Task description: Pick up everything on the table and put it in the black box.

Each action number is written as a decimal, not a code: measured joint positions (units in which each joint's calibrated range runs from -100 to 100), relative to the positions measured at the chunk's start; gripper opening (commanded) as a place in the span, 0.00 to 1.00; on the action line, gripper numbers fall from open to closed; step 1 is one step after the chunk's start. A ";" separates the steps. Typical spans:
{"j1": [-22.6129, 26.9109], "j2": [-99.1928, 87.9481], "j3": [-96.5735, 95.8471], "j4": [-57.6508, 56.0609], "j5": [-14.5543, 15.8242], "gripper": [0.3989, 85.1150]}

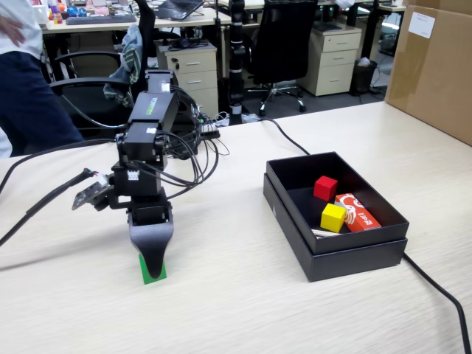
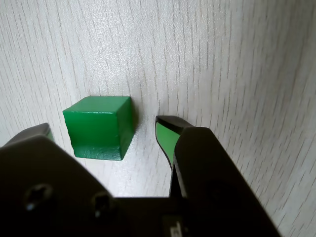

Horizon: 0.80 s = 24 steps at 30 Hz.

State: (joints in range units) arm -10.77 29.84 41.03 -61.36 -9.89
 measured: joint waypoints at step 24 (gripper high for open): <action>1.03 -24.08 -18.80 -4.80 1.47 0.01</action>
State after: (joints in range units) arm -9.74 5.76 22.23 -66.16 -8.42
